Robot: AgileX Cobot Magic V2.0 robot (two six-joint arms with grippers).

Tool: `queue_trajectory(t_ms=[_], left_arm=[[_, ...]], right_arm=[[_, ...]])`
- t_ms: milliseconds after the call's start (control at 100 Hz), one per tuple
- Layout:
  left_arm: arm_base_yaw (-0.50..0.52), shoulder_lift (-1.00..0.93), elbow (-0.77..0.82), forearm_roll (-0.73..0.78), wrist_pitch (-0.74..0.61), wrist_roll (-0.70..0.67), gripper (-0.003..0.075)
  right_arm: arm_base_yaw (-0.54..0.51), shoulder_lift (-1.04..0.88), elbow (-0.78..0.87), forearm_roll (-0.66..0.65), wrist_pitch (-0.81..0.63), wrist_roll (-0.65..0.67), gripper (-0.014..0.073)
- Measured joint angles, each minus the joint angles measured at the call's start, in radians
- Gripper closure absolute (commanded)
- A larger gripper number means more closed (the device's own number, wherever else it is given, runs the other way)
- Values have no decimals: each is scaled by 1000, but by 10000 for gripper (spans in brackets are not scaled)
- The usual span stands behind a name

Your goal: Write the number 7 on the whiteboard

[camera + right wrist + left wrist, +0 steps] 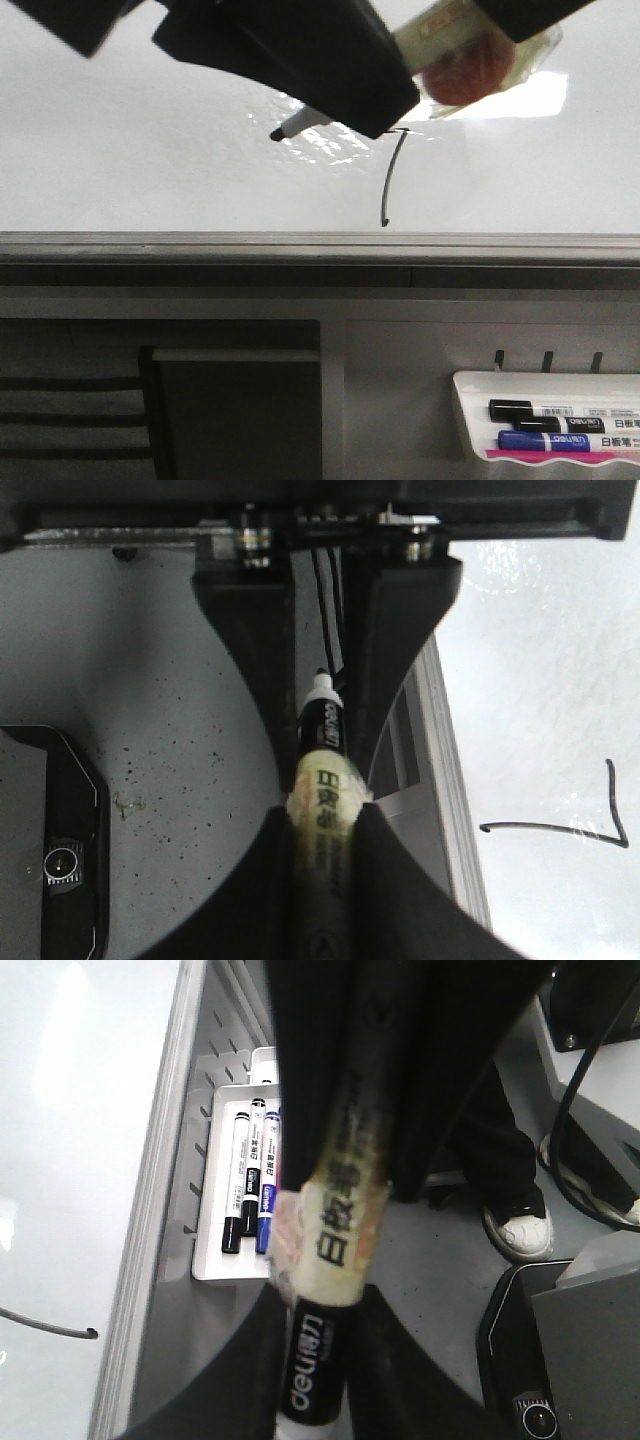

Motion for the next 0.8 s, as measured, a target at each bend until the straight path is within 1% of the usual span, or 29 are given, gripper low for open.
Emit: queue_trajectory(t_ms=[30, 80, 110, 120, 150, 160, 170, 200, 250, 320, 450, 520, 670, 800], left_arm=[[0, 0, 0, 3, 2, 5, 741], [0, 0, 0, 3, 4, 7, 741], [0, 0, 0, 3, 5, 9, 741], [0, 0, 0, 3, 5, 9, 741], [0, 0, 0, 3, 5, 9, 741], [0, 0, 0, 3, 5, 9, 741], [0, 0, 0, 3, 5, 9, 741], [0, 0, 0, 1, 5, 5, 741], [0, 0, 0, -2, 5, -3, 741], [0, 0, 0, 2, 5, -13, 741], [11, 0, 0, 41, 6, -74, 741], [34, -7, 0, 91, 10, -145, 741], [115, -59, 0, 241, 35, -374, 741], [227, -103, 0, 349, 73, -556, 741]], right_arm=[[0, 0, 0, 2, 0, 0, 609], [0, 0, 0, 2, 1, -2, 558], [0, 0, 0, 2, 1, -2, 509], [0, 0, 0, 2, 1, -2, 477], [0, 0, 0, 2, 1, -2, 454], [0, 0, 0, 2, 1, -2, 421], [0, 0, 0, 2, 1, -2, 421], [0, 0, 0, 2, -5, -2, 369], [0, 0, 0, 2, -13, -2, 307], [0, 0, 0, 4, -19, -2, 253], [-6, -35, 0, 2, -21, -2, 249], [-23, -73, 0, 2, -21, 10, 249], [-91, -169, 0, -2, -25, 80, 249], [-168, -226, -2, -4, -23, 126, 249]])
